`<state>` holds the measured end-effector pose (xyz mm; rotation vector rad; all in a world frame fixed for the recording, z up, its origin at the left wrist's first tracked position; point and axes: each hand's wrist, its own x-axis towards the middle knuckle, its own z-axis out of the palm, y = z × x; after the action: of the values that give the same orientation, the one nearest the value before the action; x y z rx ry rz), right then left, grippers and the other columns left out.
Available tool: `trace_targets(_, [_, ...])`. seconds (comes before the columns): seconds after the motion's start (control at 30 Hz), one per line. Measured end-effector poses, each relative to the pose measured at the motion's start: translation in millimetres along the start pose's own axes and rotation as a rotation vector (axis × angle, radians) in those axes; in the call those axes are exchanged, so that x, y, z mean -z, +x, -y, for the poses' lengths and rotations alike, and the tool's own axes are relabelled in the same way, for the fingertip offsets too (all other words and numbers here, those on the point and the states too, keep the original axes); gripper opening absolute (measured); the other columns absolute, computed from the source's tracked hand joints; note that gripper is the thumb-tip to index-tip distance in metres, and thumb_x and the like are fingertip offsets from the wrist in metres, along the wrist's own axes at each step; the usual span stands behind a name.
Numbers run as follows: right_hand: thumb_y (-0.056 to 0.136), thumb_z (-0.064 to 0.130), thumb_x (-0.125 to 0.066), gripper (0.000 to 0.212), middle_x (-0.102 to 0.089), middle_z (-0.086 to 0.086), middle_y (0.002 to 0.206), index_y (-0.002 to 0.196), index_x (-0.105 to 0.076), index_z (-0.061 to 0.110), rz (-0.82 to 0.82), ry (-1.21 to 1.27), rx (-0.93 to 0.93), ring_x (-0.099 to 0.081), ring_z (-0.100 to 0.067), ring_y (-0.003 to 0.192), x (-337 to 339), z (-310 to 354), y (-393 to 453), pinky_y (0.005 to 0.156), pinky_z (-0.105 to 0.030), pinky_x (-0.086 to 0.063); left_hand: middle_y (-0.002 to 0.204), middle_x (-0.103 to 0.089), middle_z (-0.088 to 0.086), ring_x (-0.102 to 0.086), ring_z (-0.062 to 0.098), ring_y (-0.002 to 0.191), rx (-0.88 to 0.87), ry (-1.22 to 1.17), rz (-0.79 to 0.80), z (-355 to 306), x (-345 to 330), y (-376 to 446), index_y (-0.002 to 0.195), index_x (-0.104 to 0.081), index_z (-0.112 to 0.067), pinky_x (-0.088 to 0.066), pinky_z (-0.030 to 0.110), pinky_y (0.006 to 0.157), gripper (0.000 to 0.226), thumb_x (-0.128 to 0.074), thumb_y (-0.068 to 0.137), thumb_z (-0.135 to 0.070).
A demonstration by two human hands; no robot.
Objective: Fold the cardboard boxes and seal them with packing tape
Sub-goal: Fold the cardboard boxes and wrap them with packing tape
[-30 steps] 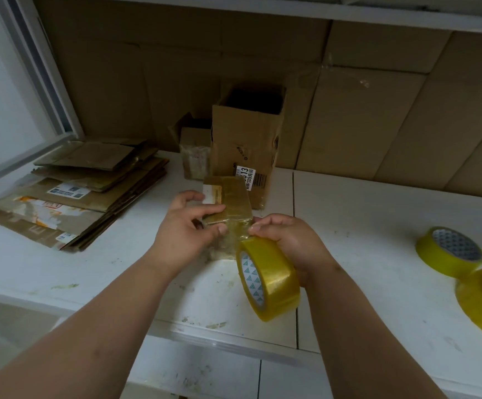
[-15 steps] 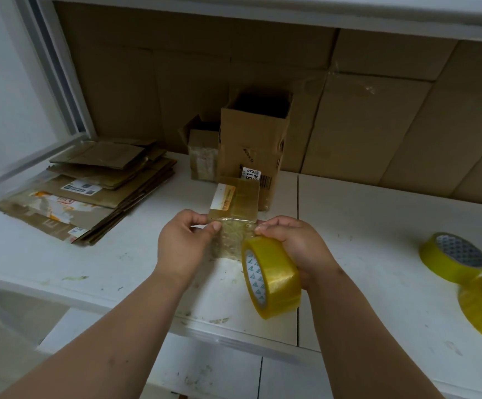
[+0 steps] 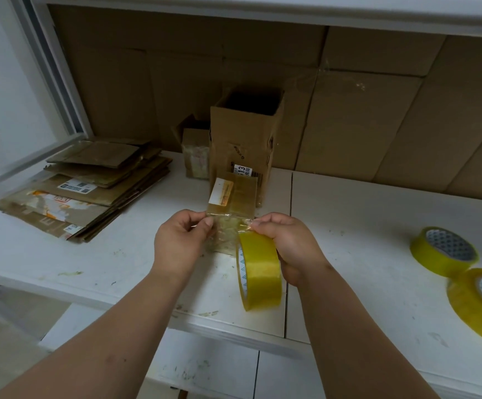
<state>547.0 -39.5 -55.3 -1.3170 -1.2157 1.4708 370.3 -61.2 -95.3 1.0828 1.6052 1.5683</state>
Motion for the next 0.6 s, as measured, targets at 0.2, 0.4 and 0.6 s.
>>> trace_targets(0.2, [0.087, 0.01, -0.071, 0.01, -0.071, -0.009, 0.086, 0.079, -0.072, 0.014, 0.046, 0.018, 0.023, -0.067, -0.035, 0.094, -2.1, -0.4, -0.6, 0.095, -0.05, -0.052, 0.076, -0.074, -0.005, -0.071, 0.019, 0.083, -0.018, 0.15, -0.044, -3.6, 5.9, 7.3, 0.075, -0.069, -0.022, -0.058, 0.045, 0.081, 0.015, -0.075, 0.087, -0.029])
trace_targets(0.4, [0.088, 0.007, -0.069, 0.004, -0.074, -0.013, 0.106, 0.084, -0.07, 0.007, 0.098, 0.068, 0.05, -0.068, -0.038, 0.102, 8.5, -2.6, -4.5, 0.097, -0.055, -0.052, 0.095, -0.057, -0.009, -0.053, 0.0, 0.073, -0.127, 0.295, -0.102, -1.2, 10.5, -1.6, 0.098, -0.051, -0.031, -0.039, 0.021, 0.06, 0.03, -0.075, 0.083, -0.025])
trace_targets(0.6, [0.089, 0.008, -0.068, 0.008, -0.073, -0.006, 0.091, 0.082, -0.072, 0.011, 0.117, 0.053, 0.108, -0.064, -0.027, 0.093, 16.8, -5.2, -7.7, 0.103, -0.057, -0.045, 0.095, -0.05, -0.008, -0.051, 0.013, 0.094, -0.531, 0.453, -0.05, -26.9, -7.9, -18.8, 0.095, -0.069, -0.024, -0.046, 0.028, 0.072, 0.012, -0.067, 0.084, -0.03])
